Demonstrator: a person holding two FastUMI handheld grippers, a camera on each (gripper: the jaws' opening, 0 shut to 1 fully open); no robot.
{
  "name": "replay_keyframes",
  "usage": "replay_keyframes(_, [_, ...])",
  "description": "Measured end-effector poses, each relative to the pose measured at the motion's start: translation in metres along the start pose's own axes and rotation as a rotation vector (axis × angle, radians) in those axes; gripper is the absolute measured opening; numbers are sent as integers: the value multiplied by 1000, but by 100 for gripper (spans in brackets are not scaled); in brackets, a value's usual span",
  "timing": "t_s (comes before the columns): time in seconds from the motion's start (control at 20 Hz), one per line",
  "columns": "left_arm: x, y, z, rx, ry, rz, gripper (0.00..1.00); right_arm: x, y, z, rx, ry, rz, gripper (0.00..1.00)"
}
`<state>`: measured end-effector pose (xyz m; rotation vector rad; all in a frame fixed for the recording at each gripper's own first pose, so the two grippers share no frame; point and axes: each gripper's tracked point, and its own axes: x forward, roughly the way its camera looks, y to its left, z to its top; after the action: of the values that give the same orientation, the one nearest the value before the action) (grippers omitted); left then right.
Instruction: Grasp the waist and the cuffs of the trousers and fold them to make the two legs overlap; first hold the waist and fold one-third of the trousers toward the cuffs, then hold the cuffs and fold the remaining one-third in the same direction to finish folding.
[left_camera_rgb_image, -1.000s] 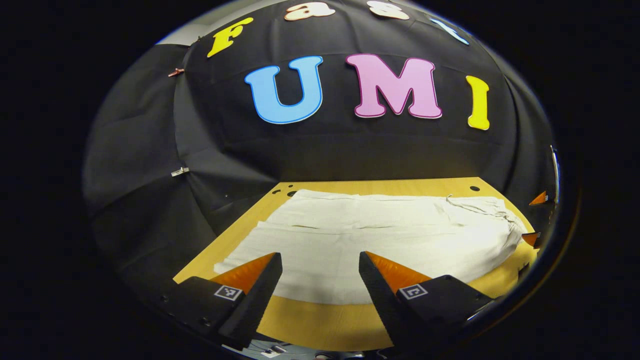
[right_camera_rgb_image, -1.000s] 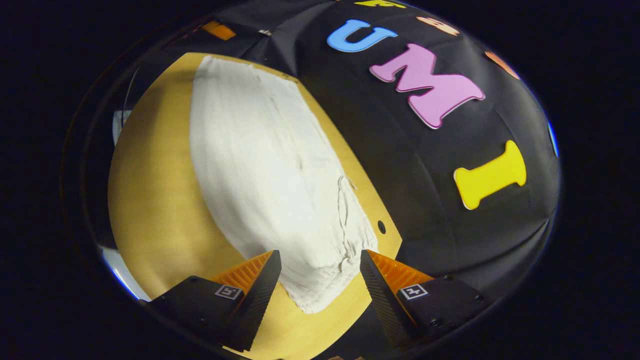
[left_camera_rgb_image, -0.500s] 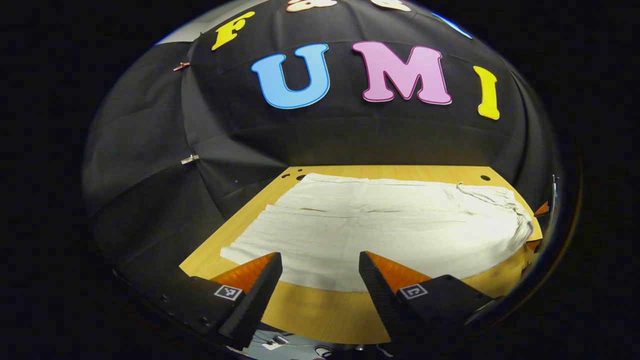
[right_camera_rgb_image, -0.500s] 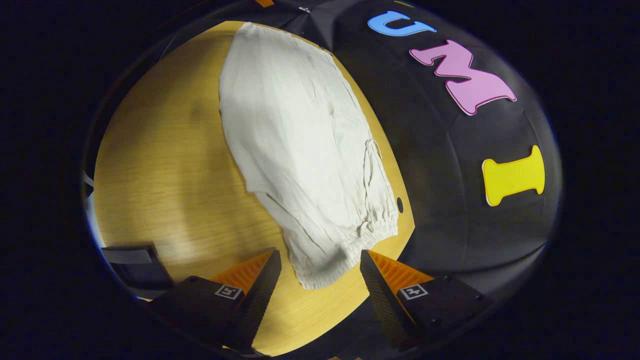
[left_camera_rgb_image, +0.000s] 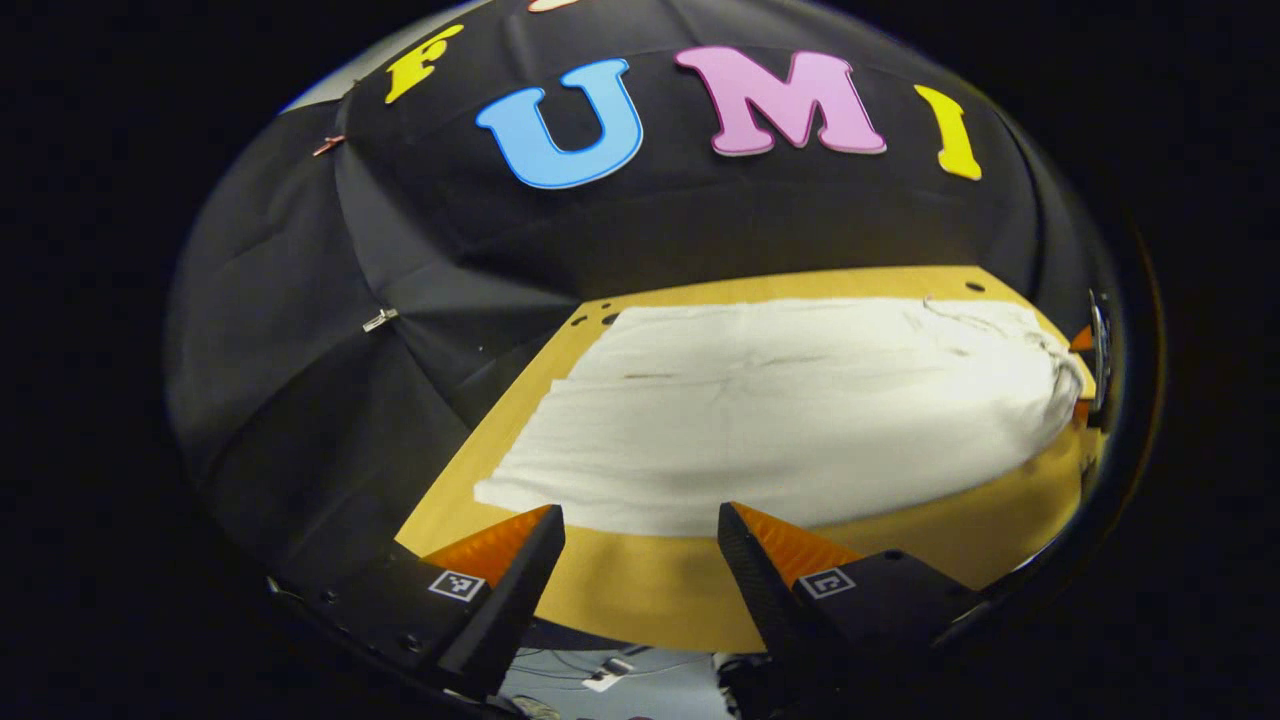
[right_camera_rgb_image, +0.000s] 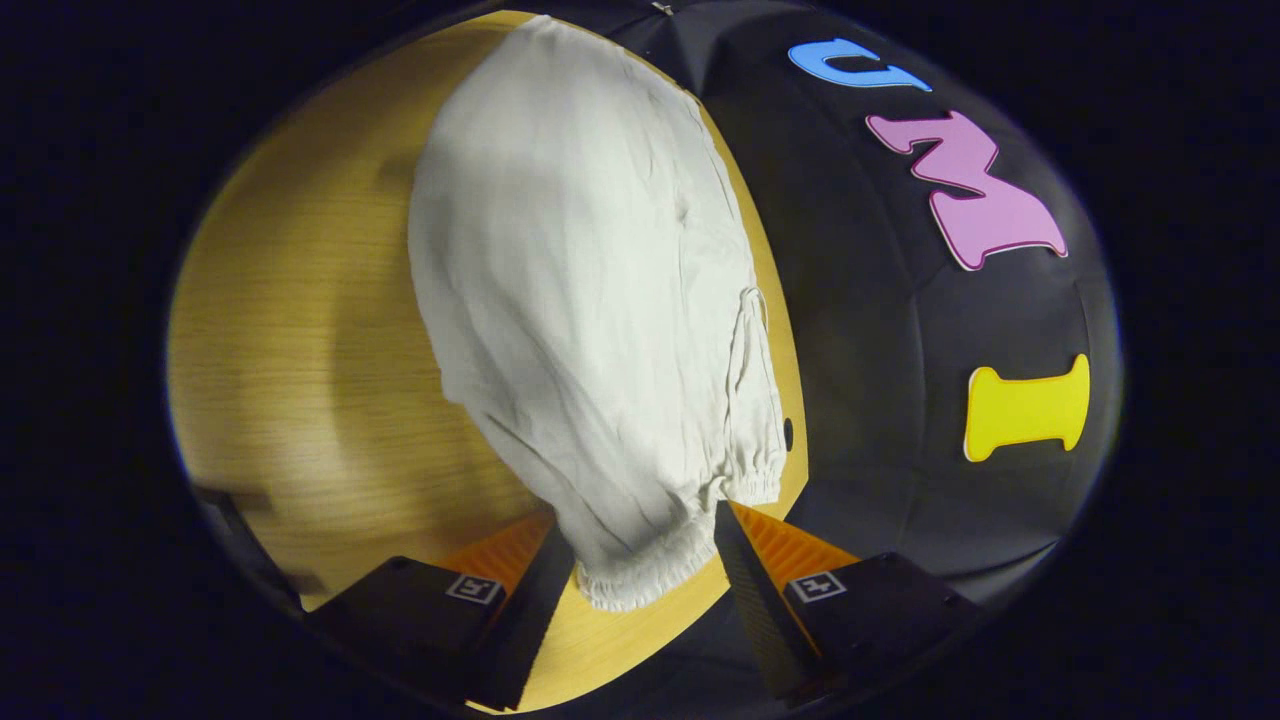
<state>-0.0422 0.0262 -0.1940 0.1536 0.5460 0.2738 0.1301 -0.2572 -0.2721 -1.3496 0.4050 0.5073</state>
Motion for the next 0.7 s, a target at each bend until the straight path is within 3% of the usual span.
replay_keyframes(0.05, [2, 9, -9, 34, 14, -12, 98, 1, 3, 0, -1, 14, 20, 83])
replay_keyframes(0.1, [8, 19, -20, 83, 33, -24, 98, 5, 9, 0, -3, 31, 50, 64])
replay_keyframes(0.15, [15, 33, -31, 148, 52, -27, 98, 5, 11, -1, -9, 48, 68, 60])
replay_keyframes(0.2, [23, 47, -39, 223, 62, -27, 97, 4, 15, -1, -14, 67, 93, 43])
replay_keyframes(0.25, [29, 62, -42, 308, 60, -28, 98, 6, 16, -1, -19, 83, 95, 41])
replay_keyframes(0.3, [38, 79, -44, 392, 58, -17, 98, 4, 16, -1, -16, 99, 106, 20])
replay_keyframes(0.35, [49, 97, -47, 461, 54, -11, 97, 6, 15, -2, -6, 106, 115, 23])
replay_keyframes(0.5, [86, 134, -54, 611, 68, -19, 97, 7, 20, -1, 29, 142, 199, 10])
replay_keyframes(0.7, [133, 172, -58, 800, 86, -31, 97, 5, 20, 1, 18, 169, 299, 5])
